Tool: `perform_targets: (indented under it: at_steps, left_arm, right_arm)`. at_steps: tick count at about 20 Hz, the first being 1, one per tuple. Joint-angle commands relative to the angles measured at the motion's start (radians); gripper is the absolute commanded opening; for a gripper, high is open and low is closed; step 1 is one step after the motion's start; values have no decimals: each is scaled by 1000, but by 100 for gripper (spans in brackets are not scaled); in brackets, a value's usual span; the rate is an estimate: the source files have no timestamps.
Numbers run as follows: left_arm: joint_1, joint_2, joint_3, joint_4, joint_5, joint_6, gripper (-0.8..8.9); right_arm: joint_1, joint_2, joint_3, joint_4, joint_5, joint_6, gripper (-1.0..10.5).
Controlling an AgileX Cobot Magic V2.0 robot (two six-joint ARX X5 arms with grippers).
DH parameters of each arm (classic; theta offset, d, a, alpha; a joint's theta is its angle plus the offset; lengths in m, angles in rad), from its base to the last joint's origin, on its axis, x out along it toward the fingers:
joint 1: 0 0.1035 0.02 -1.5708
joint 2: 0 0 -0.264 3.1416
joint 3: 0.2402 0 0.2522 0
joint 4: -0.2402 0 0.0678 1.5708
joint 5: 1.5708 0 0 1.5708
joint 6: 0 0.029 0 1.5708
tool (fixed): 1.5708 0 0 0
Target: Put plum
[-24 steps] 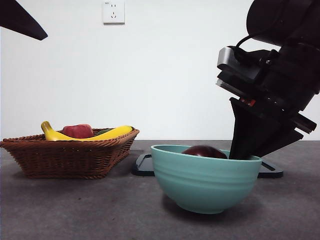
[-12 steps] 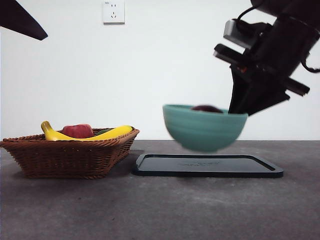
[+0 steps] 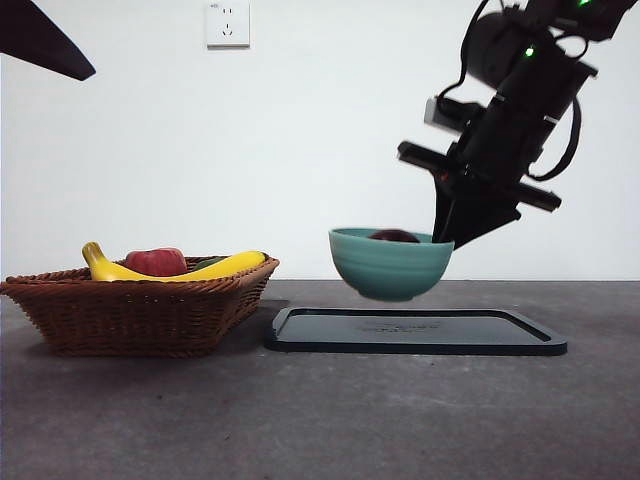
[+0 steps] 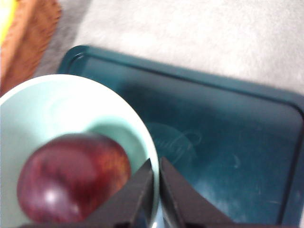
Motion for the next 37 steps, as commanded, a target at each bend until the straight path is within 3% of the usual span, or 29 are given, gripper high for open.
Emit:
perform_targets:
  at_steps: [1,4,17,22,29,34,37]
  left_arm:
    - [-6,5,5,10,2,5,343]
    - [-6,5,5,10,2,5,343]
    - [-6,5,5,7,2,4,343]
    - [-6,5,5,8,2,5,343]
    - [-5,5,5,11,2,5,343]
    - [-5,5,5,12,2,6,343]
    - [-5,5,5,12,2,6,344]
  right_arm:
    - [3,47,37,16,12,-13,9]
    - [2,65,38,35,47,-20,9]
    - [-3,116,38,14,40,-24,11]
    - [-8,89,42,1,45,-19,178]
    - [-17,-141,45,-68,47,-47,178]
    - [-15,-377,45,-223,-27,-89,178]
    - [-14,-507,39,-356,-27,-124,178]
